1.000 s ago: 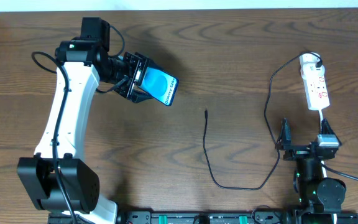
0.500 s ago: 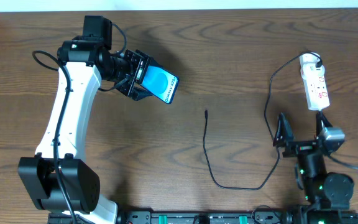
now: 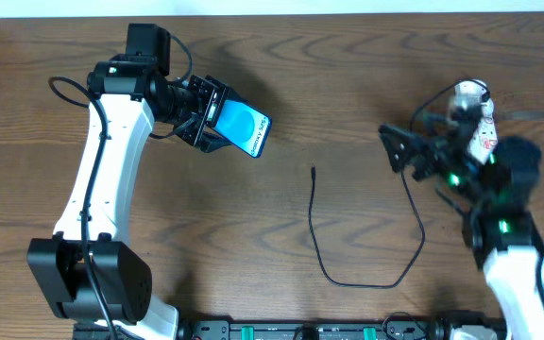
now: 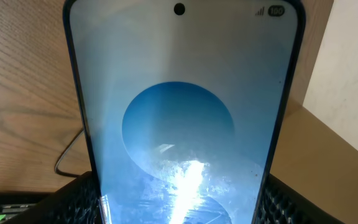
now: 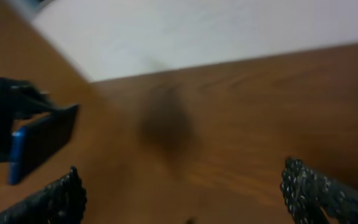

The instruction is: Plug charger to phone and switch on socket

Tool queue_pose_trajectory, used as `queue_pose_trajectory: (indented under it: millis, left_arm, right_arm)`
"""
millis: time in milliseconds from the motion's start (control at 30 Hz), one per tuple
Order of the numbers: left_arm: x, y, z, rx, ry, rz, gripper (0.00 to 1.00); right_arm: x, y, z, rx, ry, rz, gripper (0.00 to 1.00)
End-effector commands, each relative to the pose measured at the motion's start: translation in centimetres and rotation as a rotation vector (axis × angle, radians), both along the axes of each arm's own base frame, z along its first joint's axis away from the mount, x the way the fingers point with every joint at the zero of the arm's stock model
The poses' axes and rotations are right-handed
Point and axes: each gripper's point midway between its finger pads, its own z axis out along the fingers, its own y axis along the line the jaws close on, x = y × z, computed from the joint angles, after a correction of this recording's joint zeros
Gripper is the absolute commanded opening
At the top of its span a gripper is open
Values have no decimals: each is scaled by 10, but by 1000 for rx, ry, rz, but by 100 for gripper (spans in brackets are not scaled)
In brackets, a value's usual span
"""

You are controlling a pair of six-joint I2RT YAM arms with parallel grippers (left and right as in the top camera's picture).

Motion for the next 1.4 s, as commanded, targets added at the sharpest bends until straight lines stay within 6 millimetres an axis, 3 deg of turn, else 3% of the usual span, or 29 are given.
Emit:
queue_pose_trajectory:
  millis: [0,100,233,467,900,1133,1367]
  left_arm:
    - [-3,-3,13,-13,-42,-20,7]
    - [-3,-3,13,-13,-42,-20,7]
    - [-2,-1,11,-2,-39,-12,7]
    - [-1,5,4,63,-32,16,7]
    - [-4,-7,-6,142,58,133,7]
    - [3,-30,-1,113,33,145,7]
    - [6,-26,-9,211,29,224,7]
  right_arm:
    - [-9,40,7,162,101,281,99]
    - [2,47,1,281,200,330,99]
    - [15,49,-31,450,477,261,99]
    - [22,71,-53,425,488,287,99]
    - [17,117,-56,365,449,283,99]
    - [13,131,-57,350,445,285,99]
    - [13,131,-56,353,441,291,99]
